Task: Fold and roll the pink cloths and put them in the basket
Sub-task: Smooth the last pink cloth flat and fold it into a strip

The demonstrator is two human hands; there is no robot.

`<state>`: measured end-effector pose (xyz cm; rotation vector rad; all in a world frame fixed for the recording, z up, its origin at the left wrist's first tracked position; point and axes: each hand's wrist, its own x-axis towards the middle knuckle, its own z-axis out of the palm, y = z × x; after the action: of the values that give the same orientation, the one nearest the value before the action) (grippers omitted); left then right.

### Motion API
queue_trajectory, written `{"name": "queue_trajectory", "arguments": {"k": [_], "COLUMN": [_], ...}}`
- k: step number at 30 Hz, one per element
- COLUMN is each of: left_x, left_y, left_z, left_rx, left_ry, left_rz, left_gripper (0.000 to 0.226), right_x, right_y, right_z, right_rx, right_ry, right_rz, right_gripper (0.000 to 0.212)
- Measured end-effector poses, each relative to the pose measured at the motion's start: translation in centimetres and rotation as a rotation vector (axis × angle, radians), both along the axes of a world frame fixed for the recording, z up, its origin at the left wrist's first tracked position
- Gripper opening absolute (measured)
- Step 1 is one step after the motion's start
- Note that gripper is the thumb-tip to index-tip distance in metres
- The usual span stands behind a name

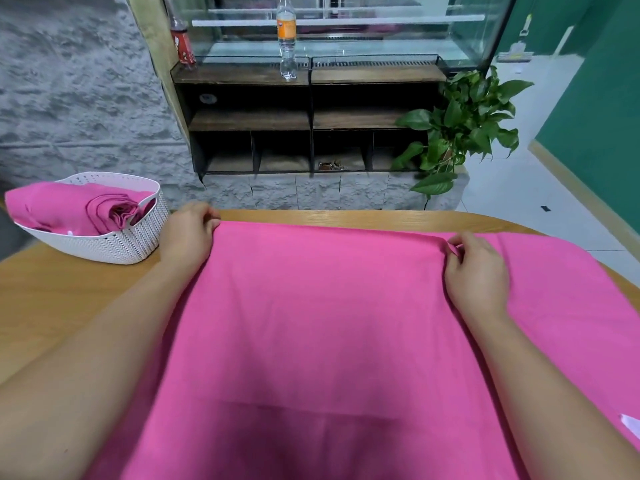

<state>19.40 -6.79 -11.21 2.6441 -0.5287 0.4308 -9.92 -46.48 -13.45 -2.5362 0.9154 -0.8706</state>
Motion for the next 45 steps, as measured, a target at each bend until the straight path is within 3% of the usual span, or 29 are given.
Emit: {"name": "queue_trajectory", "arguments": {"k": [12,21,27,32,37,45], "left_x": [1.7,1.2,-3.4,-8.3,-14.4,-16.0], "left_y": [0.3,-0.6,-7.3,-15.2,-22.8,-24.5], "left_z": [-0.5,0.1,0.6,0.3,-0.6,-2.7], "left_rx": [0.126,0.355,0.191,-0.054,-0.257,-0.123], "left_ry": [0.017,-0.110,-0.187,-0.006,0.144,0.117], "left_rz": [0.102,0.103,-0.057,-0.365,-0.537,-0.566], "left_gripper": [0.031,0.020,0.016,0.018,0.021,0.026], "right_x": [0.0,0.1,0.0,0.0,0.0,-0.2], "right_y": [0.2,0.3,0.4,0.5,0.5,1.2], "right_z": [0.1,0.1,0.3,0.4,0.4,0.9], "right_rx": [-0.015,-0.033,-0.038,-0.042,-0.047,-0.039], "right_ry": [0.022,0.052,0.066,0.082,0.112,0.231], "right_rz": [-0.015,-0.021,-0.024,-0.028,-0.029,0.008], "right_gripper": [0.011,0.011,0.013,0.015,0.017,0.024]}}
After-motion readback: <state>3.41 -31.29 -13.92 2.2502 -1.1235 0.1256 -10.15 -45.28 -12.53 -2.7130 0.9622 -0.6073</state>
